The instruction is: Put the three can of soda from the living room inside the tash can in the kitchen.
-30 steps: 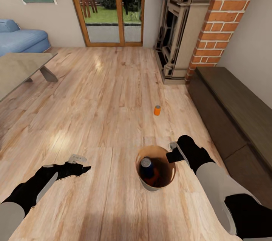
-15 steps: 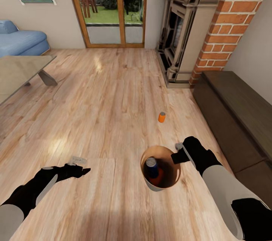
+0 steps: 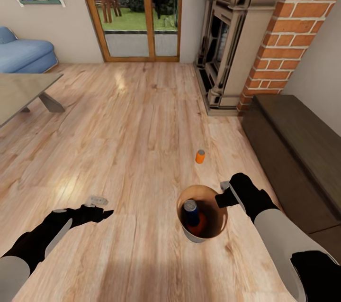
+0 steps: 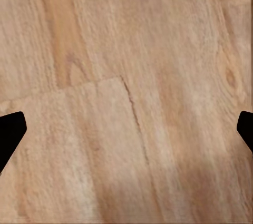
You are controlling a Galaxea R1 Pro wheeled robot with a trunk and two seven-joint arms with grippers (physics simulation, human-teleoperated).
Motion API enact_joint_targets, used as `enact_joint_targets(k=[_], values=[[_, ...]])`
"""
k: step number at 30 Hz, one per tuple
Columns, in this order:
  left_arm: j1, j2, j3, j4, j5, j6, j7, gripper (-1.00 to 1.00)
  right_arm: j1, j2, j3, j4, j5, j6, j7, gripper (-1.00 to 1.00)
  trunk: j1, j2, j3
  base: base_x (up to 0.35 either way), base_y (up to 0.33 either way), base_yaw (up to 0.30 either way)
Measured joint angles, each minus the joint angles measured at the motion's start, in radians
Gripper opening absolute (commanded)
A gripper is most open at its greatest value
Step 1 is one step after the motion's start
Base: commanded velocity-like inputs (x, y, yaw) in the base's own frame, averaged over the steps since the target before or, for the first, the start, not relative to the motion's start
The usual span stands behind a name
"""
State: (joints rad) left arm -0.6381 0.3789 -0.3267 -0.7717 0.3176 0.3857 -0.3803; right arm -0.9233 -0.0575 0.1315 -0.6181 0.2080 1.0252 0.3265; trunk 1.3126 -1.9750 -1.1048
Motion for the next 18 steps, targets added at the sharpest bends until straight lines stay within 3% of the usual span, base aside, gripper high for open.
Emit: enact_joint_targets(k=[9,13,18], values=[[0.000,0.000,0.000,0.000,0.000,-0.005,0.000,1.00,0.000,0.001,-0.007,0.000,-0.003,0.002,0.000,-1.00,0.000,0.000,0.001,0.306,-0.084,-0.096],[0.000,-0.001,0.000,0.000,0.000,-0.005,0.000,1.00,0.000,0.002,-0.049,-0.001,0.003,0.002,-0.001,-1.00,0.000,0.000,0.003,0.307,0.126,-0.224],[0.000,-0.001,0.000,0.001,-0.001,-0.005,0.000,1.00,0.000,0.007,-0.060,-0.002,-0.005,0.004,-0.001,-1.00,0.000,0.000,0.007,0.298,0.184,-0.231]])
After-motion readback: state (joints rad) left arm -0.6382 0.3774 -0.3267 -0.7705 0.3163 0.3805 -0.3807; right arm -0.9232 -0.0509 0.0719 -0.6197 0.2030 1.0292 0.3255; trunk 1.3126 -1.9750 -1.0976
